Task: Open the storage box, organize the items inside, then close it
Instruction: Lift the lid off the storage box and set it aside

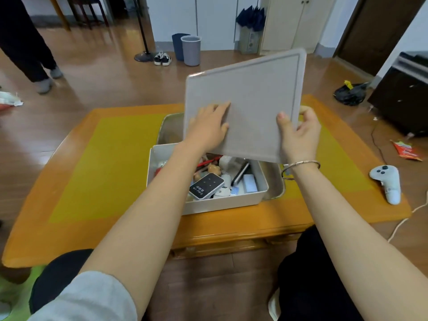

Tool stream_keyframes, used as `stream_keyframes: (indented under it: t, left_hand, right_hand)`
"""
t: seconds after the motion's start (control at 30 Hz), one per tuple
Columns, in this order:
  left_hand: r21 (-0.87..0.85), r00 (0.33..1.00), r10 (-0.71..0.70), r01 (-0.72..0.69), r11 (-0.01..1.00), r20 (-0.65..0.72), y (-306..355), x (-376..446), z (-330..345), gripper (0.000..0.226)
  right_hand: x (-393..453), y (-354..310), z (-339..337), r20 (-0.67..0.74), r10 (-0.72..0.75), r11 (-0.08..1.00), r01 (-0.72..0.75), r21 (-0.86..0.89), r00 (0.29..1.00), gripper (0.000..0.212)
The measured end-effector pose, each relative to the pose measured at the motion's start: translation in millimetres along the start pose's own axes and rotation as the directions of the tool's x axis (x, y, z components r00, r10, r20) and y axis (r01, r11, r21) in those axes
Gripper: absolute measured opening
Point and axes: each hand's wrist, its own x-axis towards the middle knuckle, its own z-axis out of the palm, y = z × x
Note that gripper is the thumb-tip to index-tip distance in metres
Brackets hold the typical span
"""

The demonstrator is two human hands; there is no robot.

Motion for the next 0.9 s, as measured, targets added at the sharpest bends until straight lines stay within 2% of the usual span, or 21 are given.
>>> stream_keyframes:
  t: [0.13,0.3,0.4,0.5,0.6,0.67,0.73,0.83,0.9]
  left_hand:
    - [-0.091,0.995,0.102,-0.103,0.991,-0.015,23.9,7.1,-6.6,0.062]
    - [-0.309,0.994,0.092,-0.104,0.945,-0.051,33.2,1.8,-8.9,0.065]
    - [-0.549,0.998,0.000,-0.038,0.835,-0.069,31.6,-6.3,-9.5,0.055]
    - [-0.750,0.987,-0.147,0.054,0.659,-0.058,24.5,-14.7,-9.5,0.055]
    - [-0.844,0.959,-0.267,0.219,0.489,0.094,12.7,-21.9,-9.7,0.073]
    - [-0.827,0.936,-0.282,0.325,0.459,0.212,0.9,-27.2,-9.1,0.073]
    - [-0.797,0.917,-0.237,0.396,0.456,0.320,-12.5,-33.5,-8.3,0.056]
    - [-0.775,0.865,-0.244,0.501,0.385,0.437,-28.3,-39.8,-4.2,0.020]
    - [-0.728,0.837,-0.293,0.546,0.414,0.461,-32.7,-44.1,1.2,0.012]
  right_hand:
    - [0.2,-15.0,-8.8,0.016,-0.163,0.983,0.164,-0.079,0.987,0.024]
    - [0.5,-12.0,-18.0,0.080,-0.300,0.925,0.310,-0.221,0.951,0.007]
    - [-3.5,0.3,-20.2,0.137,-0.338,0.877,0.365,-0.314,0.931,0.004]
    - [-16.3,15.1,-22.2,0.210,-0.404,0.782,0.455,-0.426,0.890,0.006]
    - [-30.8,28.4,-21.1,0.298,-0.445,0.699,0.535,-0.475,0.845,0.011]
    - [-35.2,37.1,-21.3,0.358,-0.457,0.648,0.581,-0.493,0.814,0.009]
    - [-39.4,45.6,-22.4,0.420,-0.453,0.614,0.617,-0.493,0.787,0.011]
    - [-49.8,56.4,-22.1,0.528,-0.418,0.629,0.655,-0.419,0.739,0.007]
    - [-57.6,64.2,-19.6,0.600,-0.317,0.665,0.623,-0.412,0.735,0.025]
